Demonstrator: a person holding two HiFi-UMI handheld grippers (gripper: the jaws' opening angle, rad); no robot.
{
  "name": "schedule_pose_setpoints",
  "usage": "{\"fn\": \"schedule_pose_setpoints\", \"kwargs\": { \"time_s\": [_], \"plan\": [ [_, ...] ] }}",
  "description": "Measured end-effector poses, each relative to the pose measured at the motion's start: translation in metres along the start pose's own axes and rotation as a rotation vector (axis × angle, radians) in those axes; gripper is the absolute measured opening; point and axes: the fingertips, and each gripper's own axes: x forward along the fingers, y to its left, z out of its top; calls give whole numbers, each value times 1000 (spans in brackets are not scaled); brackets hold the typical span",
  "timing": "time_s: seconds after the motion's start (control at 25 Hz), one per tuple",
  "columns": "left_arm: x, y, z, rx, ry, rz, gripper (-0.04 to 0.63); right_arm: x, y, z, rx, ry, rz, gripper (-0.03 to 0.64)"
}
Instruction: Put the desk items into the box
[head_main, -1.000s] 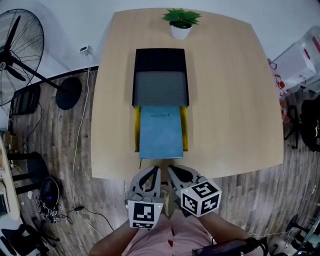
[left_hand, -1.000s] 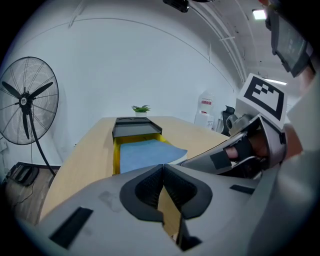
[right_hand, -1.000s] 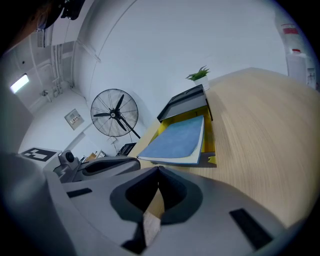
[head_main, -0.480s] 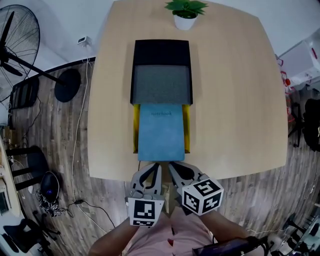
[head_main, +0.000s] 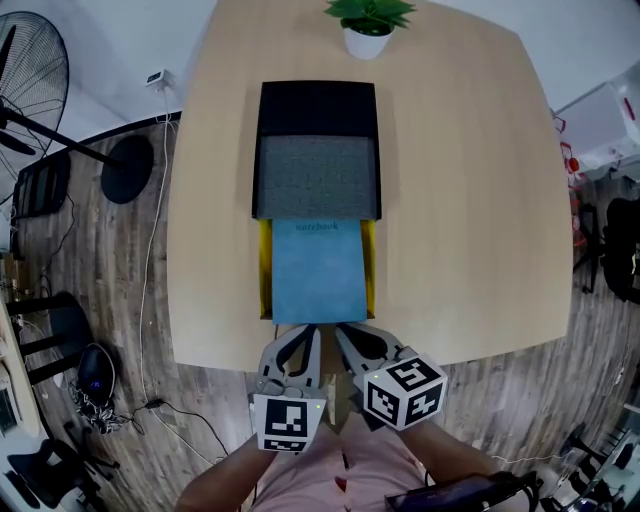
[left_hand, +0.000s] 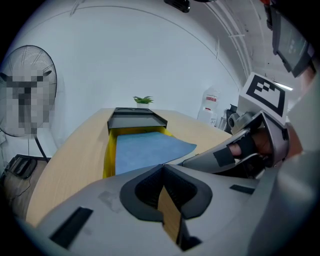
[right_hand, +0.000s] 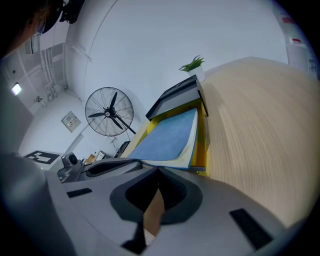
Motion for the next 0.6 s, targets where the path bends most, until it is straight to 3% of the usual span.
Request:
{"fn": "schedule_pose_setpoints", "kwargs": {
  "time_s": [0.6],
  "plan": [
    [13,13,14,-15,-9,15,12,5,-2,0,36,38,31,3]
  ]
}}
